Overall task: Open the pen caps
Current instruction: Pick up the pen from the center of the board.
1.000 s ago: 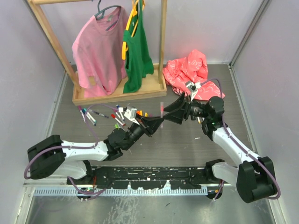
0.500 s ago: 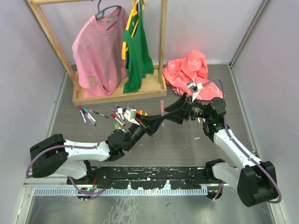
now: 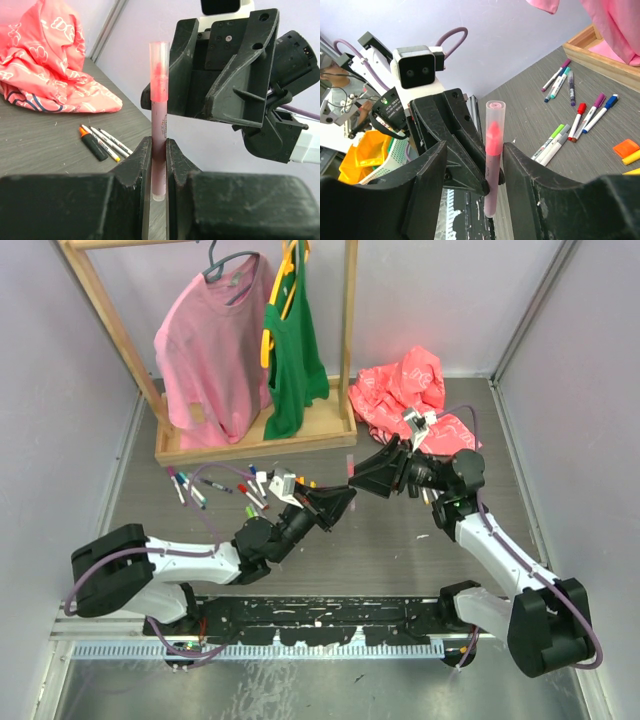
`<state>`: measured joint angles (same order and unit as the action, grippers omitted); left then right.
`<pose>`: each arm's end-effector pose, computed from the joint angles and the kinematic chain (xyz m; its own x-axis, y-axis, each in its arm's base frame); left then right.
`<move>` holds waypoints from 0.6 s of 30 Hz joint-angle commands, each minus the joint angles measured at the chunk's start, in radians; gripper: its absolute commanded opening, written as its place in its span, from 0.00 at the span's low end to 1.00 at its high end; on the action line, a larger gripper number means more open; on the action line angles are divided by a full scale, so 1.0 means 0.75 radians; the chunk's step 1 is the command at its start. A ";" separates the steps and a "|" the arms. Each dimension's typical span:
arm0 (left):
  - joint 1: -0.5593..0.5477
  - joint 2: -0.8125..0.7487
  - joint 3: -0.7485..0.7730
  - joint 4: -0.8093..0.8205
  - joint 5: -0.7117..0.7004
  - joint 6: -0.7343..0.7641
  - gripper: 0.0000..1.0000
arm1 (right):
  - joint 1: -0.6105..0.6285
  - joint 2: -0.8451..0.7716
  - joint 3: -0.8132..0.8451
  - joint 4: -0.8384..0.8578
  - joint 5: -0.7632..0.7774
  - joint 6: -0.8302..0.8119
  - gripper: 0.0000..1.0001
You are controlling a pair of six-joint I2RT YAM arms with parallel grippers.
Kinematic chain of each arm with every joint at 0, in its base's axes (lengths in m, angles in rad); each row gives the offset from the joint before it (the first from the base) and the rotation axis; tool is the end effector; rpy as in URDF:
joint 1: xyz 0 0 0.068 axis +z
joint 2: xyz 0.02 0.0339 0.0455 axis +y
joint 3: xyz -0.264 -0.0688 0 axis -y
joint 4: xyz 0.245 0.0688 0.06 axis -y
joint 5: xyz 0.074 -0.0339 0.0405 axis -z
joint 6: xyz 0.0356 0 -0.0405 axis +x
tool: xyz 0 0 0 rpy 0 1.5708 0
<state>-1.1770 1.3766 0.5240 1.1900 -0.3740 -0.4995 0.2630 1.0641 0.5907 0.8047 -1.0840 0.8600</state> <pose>0.1181 -0.2504 0.2630 -0.2369 -0.5919 -0.7704 0.6993 0.4466 -0.5581 0.2072 0.0884 0.3155 -0.4988 0.2328 -0.8348 -0.8439 0.0889 0.5291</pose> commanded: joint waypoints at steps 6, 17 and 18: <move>-0.007 0.009 0.027 0.205 -0.020 0.040 0.00 | -0.009 0.030 0.048 0.011 0.035 -0.091 0.53; -0.005 0.052 0.043 0.215 0.000 -0.009 0.00 | -0.009 0.042 0.054 0.024 -0.003 -0.127 0.26; -0.005 0.056 0.046 0.216 0.004 -0.014 0.00 | -0.009 0.040 0.053 0.023 -0.007 -0.130 0.25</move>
<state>-1.1763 1.4082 0.5262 1.2690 -0.3820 -0.5079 0.2596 1.1065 0.5945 0.7860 -1.0855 0.7956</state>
